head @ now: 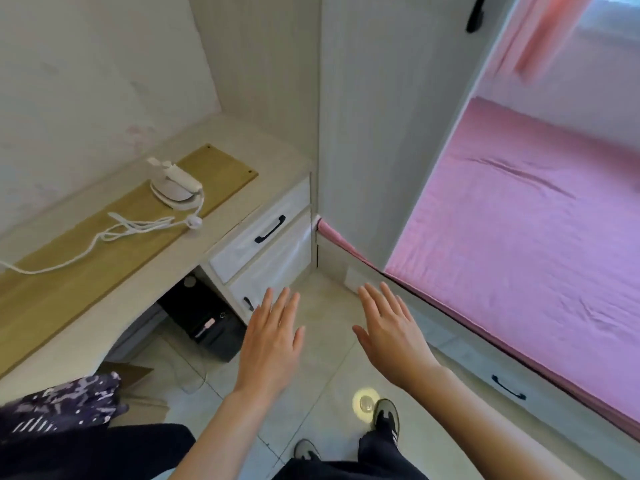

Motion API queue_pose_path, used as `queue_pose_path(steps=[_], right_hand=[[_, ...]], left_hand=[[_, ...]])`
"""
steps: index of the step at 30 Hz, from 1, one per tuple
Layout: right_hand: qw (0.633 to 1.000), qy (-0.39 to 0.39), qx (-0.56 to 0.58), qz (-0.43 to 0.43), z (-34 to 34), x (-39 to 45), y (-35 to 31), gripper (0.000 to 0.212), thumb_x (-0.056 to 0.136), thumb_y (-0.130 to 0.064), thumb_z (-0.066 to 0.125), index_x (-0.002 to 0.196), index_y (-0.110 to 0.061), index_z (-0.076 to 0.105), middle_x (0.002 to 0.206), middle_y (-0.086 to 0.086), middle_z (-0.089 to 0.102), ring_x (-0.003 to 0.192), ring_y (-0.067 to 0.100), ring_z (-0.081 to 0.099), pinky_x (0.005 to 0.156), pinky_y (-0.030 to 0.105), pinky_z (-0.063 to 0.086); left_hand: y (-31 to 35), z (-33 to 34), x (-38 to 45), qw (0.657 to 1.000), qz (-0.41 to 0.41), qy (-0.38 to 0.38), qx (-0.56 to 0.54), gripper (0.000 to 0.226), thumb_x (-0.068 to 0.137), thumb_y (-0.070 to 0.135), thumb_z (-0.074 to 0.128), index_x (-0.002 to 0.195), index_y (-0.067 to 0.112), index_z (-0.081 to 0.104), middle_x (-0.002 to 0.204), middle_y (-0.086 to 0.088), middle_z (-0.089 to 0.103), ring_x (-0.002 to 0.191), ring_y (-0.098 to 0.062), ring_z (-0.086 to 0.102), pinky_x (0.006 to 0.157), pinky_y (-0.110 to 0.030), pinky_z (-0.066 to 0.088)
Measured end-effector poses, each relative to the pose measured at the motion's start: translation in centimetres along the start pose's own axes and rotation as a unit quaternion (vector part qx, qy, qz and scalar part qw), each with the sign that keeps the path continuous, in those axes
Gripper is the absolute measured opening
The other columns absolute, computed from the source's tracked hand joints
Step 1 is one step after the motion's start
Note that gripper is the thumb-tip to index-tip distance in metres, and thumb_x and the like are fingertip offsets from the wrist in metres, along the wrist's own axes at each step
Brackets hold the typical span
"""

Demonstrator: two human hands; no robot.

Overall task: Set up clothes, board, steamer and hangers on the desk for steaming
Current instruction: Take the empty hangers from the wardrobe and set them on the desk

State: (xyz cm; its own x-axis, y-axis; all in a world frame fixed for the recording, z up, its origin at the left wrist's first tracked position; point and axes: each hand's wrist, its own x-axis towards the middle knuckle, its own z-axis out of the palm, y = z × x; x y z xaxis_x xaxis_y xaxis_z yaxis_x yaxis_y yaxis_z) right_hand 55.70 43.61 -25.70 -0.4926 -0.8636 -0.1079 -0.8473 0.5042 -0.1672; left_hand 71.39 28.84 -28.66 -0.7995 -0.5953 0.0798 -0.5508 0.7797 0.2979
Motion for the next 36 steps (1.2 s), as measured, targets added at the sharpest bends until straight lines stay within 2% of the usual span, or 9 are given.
queue_pose_path(steps=[3,5,7,11,14,21,27,33,36], right_hand=[[0.999,0.013,0.008,0.037,-0.2,-1.8,2.6,0.068,0.096,-0.039,0.049,0.151,-0.009,0.02,0.155,0.009,0.027,0.146,0.035,0.013,0.118,0.046,0.021],[0.998,0.017,0.011,0.063,-0.4,-2.8,4.6,0.068,0.094,-0.036,0.054,0.149,-0.008,0.026,0.152,0.01,0.034,0.143,0.036,0.021,0.116,0.046,0.025],[0.996,0.027,0.011,0.085,-0.5,-3.8,7.2,0.067,0.092,-0.034,0.058,0.146,-0.006,0.032,0.148,0.011,0.041,0.14,0.037,0.029,0.113,0.047,0.031],[0.992,0.053,0.004,0.117,-1.1,-5.1,13.5,0.065,0.084,-0.032,0.067,0.139,-0.003,0.044,0.136,0.013,0.053,0.13,0.037,0.045,0.105,0.048,0.041],[0.989,0.075,0.002,0.13,-1.9,-5.7,18.6,0.064,0.076,-0.028,0.075,0.13,-0.001,0.053,0.125,0.014,0.061,0.12,0.038,0.055,0.097,0.047,0.049],[0.987,0.091,-0.005,0.132,-3.7,-5.9,29.9,0.061,0.076,-0.024,0.075,0.127,0.0,0.053,0.123,0.017,0.061,0.118,0.039,0.056,0.094,0.048,0.05],[0.991,0.079,-0.004,0.11,-5.4,-3.6,36.5,0.059,0.082,-0.026,0.07,0.131,0.0,0.049,0.128,0.017,0.058,0.122,0.039,0.052,0.098,0.048,0.048],[0.994,0.07,0.0,0.08,-6.3,1.8,40.3,0.058,0.087,-0.027,0.065,0.135,0.0,0.046,0.132,0.018,0.055,0.128,0.04,0.047,0.103,0.048,0.042],[0.996,0.057,0.003,0.064,-6.8,5.5,41.9,0.059,0.094,-0.029,0.054,0.142,-0.001,0.036,0.142,0.018,0.046,0.136,0.039,0.036,0.11,0.048,0.034]], left_hand=[[3.5,1.0,0.9,0.999,0.04,-0.013,-0.003,0.056,0.098,0.042,0.027,0.148,0.017,0.031,0.155,0.0,0.029,0.146,-0.019,0.013,0.116,-0.036,0.021],[6.0,1.6,1.7,0.998,0.057,-0.03,-0.023,0.054,0.1,0.039,0.032,0.15,0.019,0.026,0.157,0.003,0.023,0.147,-0.015,0.006,0.115,-0.03,0.012],[8.8,2.5,2.8,0.995,0.077,-0.043,-0.042,0.054,0.1,0.036,0.036,0.151,0.02,0.023,0.158,0.004,0.021,0.147,-0.014,0.004,0.114,-0.028,0.01],[15.3,4.6,5.5,0.992,0.098,-0.054,-0.06,0.053,0.1,0.033,0.039,0.149,0.019,0.028,0.156,0.003,0.027,0.147,-0.015,0.011,0.113,-0.027,0.014],[20.4,6.5,7.3,0.991,0.099,-0.059,-0.061,0.05,0.098,0.031,0.045,0.145,0.016,0.038,0.152,0.002,0.036,0.145,-0.017,0.02,0.113,-0.031,0.025],[30.6,11.6,11.7,0.992,0.106,-0.045,-0.05,0.049,0.091,0.026,0.057,0.137,0.012,0.051,0.141,-0.004,0.051,0.138,-0.021,0.037,0.107,-0.037,0.037],[35.8,13.1,15.7,0.994,0.082,-0.042,-0.051,0.049,0.094,0.027,0.052,0.14,0.011,0.045,0.145,-0.005,0.046,0.142,-0.022,0.03,0.112,-0.035,0.027],[37.2,13.4,21.7,0.997,0.066,-0.033,-0.031,0.051,0.096,0.027,0.05,0.143,0.011,0.04,0.147,-0.005,0.043,0.142,-0.024,0.028,0.115,-0.035,0.02],[37.2,13.6,25.7,0.998,0.058,-0.034,-0.02,0.052,0.096,0.027,0.049,0.144,0.011,0.038,0.149,-0.006,0.041,0.143,-0.024,0.027,0.116,-0.037,0.021]])
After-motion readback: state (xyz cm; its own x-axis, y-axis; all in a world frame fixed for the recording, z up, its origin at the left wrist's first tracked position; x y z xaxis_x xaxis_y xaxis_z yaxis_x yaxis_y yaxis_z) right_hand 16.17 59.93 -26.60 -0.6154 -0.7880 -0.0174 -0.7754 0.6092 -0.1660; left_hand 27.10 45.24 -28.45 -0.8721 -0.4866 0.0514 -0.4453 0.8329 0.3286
